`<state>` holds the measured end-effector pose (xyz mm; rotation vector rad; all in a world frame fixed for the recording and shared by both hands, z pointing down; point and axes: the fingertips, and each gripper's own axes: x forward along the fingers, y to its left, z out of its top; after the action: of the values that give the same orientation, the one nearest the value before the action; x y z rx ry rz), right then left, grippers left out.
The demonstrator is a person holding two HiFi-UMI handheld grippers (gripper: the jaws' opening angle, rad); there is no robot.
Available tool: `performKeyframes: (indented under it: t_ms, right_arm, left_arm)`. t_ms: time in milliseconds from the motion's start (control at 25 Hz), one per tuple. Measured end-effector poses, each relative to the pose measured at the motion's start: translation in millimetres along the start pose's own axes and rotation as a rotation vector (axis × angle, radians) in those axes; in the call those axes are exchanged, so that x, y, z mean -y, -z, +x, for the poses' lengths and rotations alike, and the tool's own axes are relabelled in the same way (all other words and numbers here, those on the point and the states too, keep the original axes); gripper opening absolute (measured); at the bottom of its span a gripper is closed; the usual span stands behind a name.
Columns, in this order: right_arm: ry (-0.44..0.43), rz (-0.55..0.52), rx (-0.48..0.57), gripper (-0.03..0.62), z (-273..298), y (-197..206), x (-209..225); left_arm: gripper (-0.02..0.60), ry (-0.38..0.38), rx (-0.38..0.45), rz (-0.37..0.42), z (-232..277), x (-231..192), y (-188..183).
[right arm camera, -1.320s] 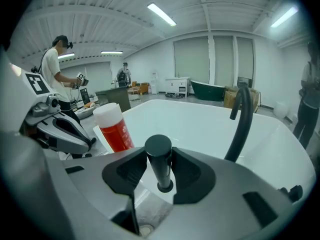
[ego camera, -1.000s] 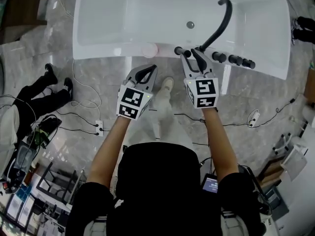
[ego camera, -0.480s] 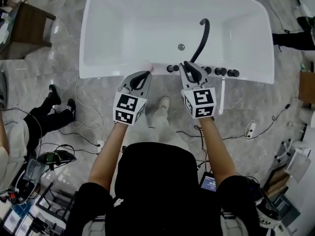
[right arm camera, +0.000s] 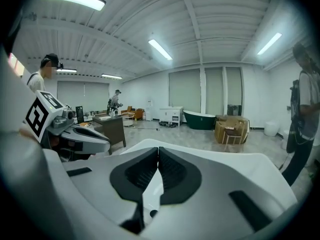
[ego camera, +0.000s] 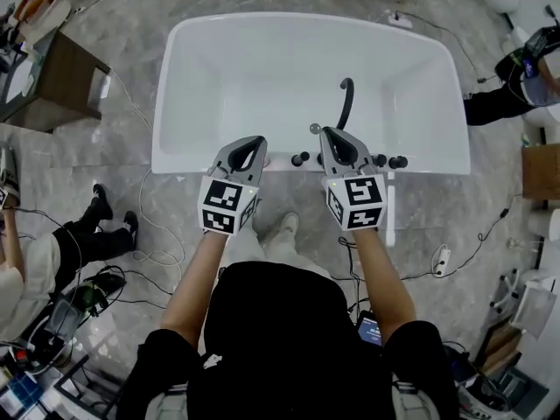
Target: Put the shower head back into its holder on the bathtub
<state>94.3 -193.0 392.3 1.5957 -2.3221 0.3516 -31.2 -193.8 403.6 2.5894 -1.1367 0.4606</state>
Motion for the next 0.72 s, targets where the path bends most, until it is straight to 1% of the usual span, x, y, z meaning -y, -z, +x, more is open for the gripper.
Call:
performKeyframes:
  t_ms: [160, 240, 520, 720]
  right_arm:
    - [-0.001, -0.014, 0.073, 0.023, -11.3, -50.1, -6.9]
    - [-0.003, -0.024, 0.108, 0.023, -15.6, -69.0, -8.5]
    - [-0.010, -0.057, 0.217, 0.023, -43.8, -116.9, -7.8]
    - [-0.006, -0.074, 0.276, 0.023, -65.7, -140.4, -6.3]
  left_arm:
    - [0.014, 0.006, 0.080, 0.021, -17.3, 0.5, -48.5]
    - [0.014, 0.004, 0.115, 0.039, -22.5, 1.8, -67.9]
    - [0.014, -0.014, 0.224, 0.070, -40.3, 16.0, -122.9]
    - [0.014, -0.030, 0.265, 0.099, -52.6, 26.8, -145.4]
